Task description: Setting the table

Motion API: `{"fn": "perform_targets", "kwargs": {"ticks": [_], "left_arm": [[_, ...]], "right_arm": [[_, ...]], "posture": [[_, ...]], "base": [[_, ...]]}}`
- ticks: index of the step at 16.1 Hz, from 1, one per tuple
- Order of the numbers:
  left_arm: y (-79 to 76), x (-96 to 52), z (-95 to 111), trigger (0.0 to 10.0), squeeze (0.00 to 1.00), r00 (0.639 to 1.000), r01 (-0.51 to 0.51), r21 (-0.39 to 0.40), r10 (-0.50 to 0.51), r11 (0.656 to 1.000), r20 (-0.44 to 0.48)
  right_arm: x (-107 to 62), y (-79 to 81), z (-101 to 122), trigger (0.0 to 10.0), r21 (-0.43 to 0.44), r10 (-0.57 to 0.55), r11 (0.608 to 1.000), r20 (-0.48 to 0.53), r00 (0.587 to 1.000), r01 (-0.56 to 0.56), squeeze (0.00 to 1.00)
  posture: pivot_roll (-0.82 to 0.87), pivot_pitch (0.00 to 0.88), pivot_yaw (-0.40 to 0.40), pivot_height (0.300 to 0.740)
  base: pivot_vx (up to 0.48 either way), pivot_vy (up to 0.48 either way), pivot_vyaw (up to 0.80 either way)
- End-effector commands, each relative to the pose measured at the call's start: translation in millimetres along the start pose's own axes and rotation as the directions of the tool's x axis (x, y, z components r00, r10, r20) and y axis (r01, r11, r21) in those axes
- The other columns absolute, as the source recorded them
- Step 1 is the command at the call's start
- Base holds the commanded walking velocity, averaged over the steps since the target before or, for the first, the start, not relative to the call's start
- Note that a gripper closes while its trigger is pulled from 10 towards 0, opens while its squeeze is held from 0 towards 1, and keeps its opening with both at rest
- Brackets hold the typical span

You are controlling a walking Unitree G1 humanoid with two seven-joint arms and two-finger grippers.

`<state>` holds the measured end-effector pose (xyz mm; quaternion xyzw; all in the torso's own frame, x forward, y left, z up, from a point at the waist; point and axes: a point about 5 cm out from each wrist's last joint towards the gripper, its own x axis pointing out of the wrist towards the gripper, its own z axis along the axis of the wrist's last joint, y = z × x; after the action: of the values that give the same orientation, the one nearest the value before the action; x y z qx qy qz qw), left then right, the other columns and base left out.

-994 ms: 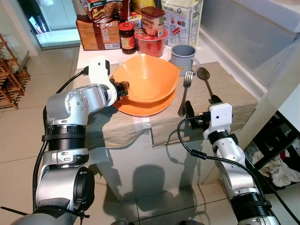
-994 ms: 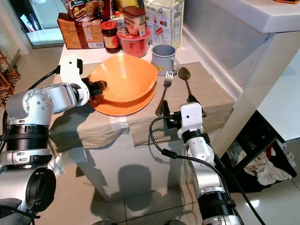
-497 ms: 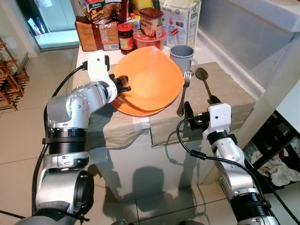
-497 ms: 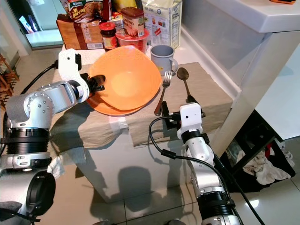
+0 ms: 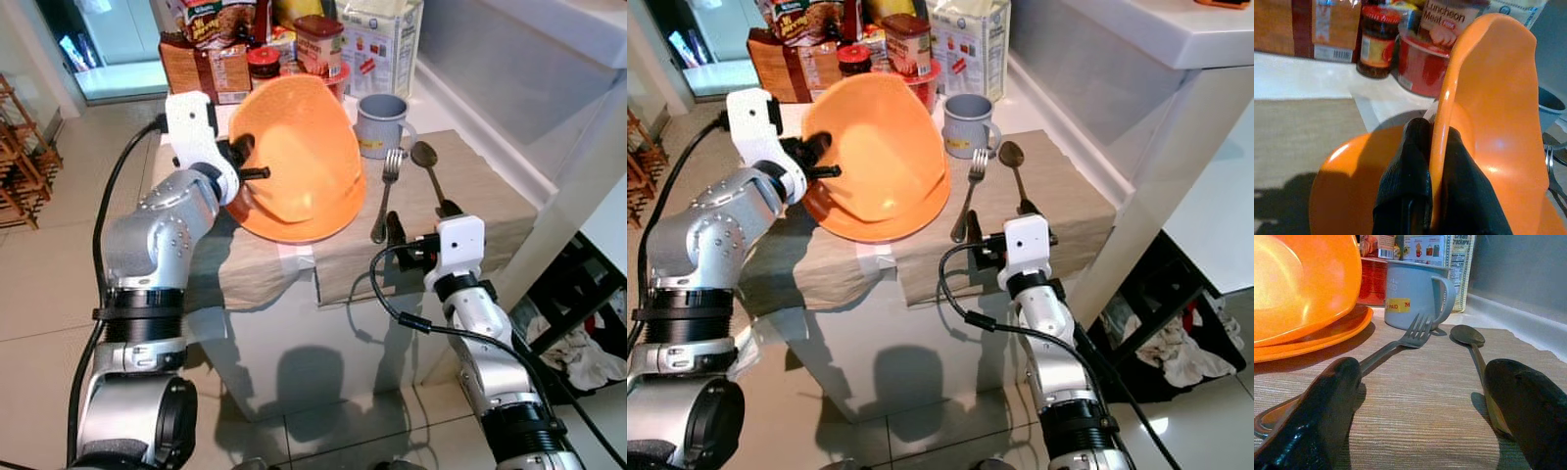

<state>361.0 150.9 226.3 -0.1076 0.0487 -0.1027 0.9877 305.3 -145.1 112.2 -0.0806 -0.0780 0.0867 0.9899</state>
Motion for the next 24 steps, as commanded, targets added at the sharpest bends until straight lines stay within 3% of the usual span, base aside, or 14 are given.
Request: {"fn": "perform_targets", "kwargs": {"ticks": [1,4,7,13,15,16,21,24], "left_arm": [[0.1,-1.9,-2,0.0,0.0,1.0,-0.002,0.03,0.002,1.0,0.007],[0.7,-8.5,21,0.0,0.0,0.985,0.013,-0.018,-0.01,1.0,0.172],[0.1,-19.0,40,0.0,0.0,0.951,-0.003,0.06,-0.015,0.998,0.31],[13.1,-36.5,38,0.0,0.0,0.911,-0.1,0.109,0.047,0.989,0.411],[17.6,-50.7,41,0.0,0.0,0.89,-0.154,0.225,0.036,0.962,0.454],[15.0,-50.7,40,0.0,0.0,0.893,-0.134,0.238,0.013,0.962,0.449],[17.2,-53.3,40,0.0,0.0,0.882,-0.157,0.18,0.056,0.971,0.468],[19.8,-57.4,43,0.0,0.0,0.859,-0.207,0.22,0.069,0.953,0.508]], "right_arm": [[-0.9,3.3,-1,10.0,-0.004,0.016,1.0,-0.008,1.0,-0.016,0.0],[0.0,3.9,0,10.0,-0.005,0.023,1.0,-0.001,1.0,-0.023,0.0],[2.0,2.5,1,10.0,-0.009,0.023,1.0,0.004,1.0,-0.023,0.0],[3.8,3.4,3,10.0,-0.007,0.03,1.0,0.016,0.999,-0.03,0.0],[4.7,1.1,4,10.0,-0.009,0.025,1.0,0.02,0.999,-0.025,0.0],[5.0,1.0,3,10.0,-0.008,0.025,1.0,0.018,1.0,-0.025,0.0],[9.0,6.8,3,10.0,-0.001,0.045,0.999,0.018,0.999,-0.045,0.0],[8.7,6.9,3,10.0,0.0,0.045,0.999,0.021,0.999,-0.045,0.0]], "posture": [[-0.05,0.0,0.05,0.74],[-0.04,0.0,0.046,0.74],[-0.04,0.0,0.04,0.74],[-0.03,0.0,0.039,0.74],[-0.01,0.0,0.027,0.74],[-0.01,0.0,0.019,0.74],[0.01,0.0,0.015,0.74],[0.0,0.0,0.019,0.74]], "base": [[0.0,0.0,0.0],[0.0,0.0,0.0],[0.0,0.0,0.0],[0.0,0.0,0.0],[0.0,0.0,0.0],[0.0,0.0,0.0],[0.0,0.0,0.0],[0.0,0.0,0.0]]}}
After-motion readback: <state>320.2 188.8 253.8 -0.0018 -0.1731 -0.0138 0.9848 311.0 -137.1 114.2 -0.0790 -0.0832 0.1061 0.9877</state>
